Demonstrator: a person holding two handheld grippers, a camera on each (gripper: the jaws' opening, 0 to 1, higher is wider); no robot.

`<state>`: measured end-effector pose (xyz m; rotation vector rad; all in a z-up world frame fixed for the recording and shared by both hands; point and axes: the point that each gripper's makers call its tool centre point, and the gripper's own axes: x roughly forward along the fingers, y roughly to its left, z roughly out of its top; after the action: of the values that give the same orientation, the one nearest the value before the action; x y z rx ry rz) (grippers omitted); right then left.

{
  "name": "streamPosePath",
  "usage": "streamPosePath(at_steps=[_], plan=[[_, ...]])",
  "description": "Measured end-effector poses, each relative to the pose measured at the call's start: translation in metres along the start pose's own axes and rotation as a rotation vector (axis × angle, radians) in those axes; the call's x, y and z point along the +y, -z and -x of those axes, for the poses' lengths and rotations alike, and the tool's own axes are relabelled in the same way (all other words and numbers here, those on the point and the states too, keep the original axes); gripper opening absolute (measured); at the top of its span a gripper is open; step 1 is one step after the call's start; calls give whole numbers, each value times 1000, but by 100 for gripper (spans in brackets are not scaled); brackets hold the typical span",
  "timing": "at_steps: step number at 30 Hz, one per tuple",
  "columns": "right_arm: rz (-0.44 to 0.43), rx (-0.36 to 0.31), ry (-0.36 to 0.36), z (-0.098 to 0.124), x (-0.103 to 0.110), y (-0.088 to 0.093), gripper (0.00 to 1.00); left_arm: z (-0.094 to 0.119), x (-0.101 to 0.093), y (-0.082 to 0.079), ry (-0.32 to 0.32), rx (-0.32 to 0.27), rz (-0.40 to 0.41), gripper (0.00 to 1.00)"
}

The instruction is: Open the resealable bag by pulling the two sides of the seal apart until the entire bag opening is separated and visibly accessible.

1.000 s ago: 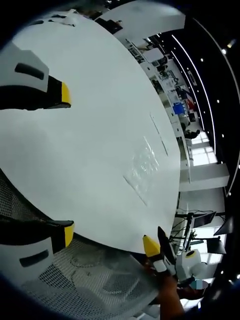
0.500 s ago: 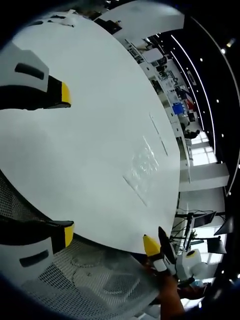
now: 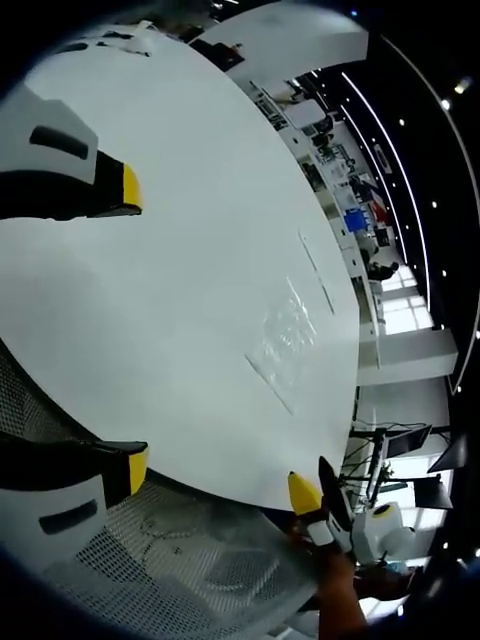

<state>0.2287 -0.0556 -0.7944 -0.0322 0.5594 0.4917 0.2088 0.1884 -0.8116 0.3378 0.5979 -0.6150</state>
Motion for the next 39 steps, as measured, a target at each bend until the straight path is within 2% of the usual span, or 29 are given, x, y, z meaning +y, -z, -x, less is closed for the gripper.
streamPosePath(at_steps=[4, 8, 13, 21, 23, 26, 29, 32, 35, 38, 39], plan=[[4, 0, -4, 0, 1, -1, 95, 0, 2, 1, -2, 3, -2, 92], [-3, 6, -20, -2, 5, -2, 96, -1, 2, 2, 18, 12, 39, 94], [26, 29, -49, -3, 9, -1, 96, -1, -3, 3, 30, 27, -2, 92], [102, 75, -113, -15, 11, -1, 94, 0, -4, 5, 42, 54, -23, 90], [164, 67, -100, -21, 3, -8, 93, 0, -4, 6, 49, 75, -35, 87], [202, 88, -120, -32, -3, -14, 89, -1, 0, -1, 46, 68, -25, 84], [287, 111, -124, -42, -13, -21, 81, -4, 0, -7, 54, 63, -15, 83], [327, 132, -138, -53, -18, -28, 75, -7, 0, -14, 58, 63, -46, 79], [394, 167, -172, -67, -24, -32, 64, -11, 2, -19, 59, 71, -52, 76], [379, 211, -174, -75, -27, -28, 52, -15, 5, -21, 53, 75, -52, 73], [397, 195, -186, -82, -28, -31, 49, -16, 6, -23, 50, 75, -44, 72]])
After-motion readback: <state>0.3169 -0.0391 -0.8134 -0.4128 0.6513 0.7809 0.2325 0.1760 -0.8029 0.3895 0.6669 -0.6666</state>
